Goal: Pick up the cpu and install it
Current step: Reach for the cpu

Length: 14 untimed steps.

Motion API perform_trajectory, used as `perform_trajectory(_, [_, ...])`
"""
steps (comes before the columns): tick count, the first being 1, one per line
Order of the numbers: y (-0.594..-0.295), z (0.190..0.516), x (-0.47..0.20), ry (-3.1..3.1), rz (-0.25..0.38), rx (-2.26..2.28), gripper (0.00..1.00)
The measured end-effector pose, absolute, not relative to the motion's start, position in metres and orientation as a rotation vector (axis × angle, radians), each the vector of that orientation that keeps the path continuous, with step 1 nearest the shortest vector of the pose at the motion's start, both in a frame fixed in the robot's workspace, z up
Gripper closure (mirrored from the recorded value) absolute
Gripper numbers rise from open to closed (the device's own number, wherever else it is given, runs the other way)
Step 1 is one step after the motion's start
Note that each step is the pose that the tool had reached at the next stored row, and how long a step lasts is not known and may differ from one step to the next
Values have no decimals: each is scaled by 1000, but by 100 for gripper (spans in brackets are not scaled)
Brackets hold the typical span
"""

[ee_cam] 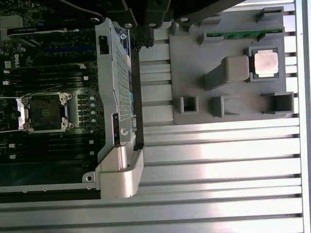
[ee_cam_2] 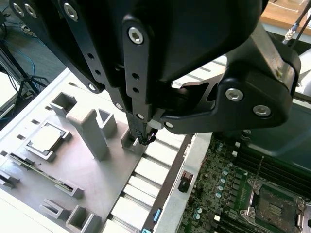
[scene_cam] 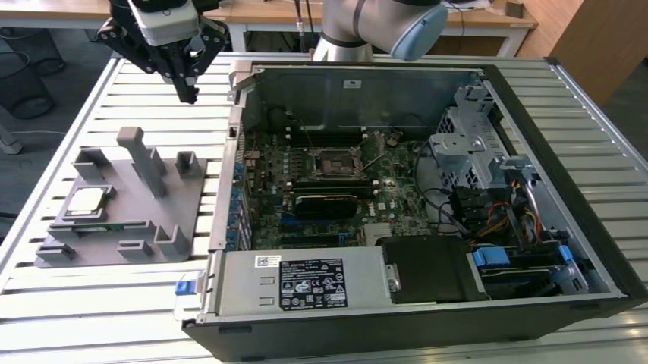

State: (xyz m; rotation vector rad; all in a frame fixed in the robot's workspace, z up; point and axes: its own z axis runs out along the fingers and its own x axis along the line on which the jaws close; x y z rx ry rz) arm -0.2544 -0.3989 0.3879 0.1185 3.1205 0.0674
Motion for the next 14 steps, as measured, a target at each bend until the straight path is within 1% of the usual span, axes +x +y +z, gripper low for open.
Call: perform_trajectory(14, [-399, 387, -262, 3122, 67, 119, 89])
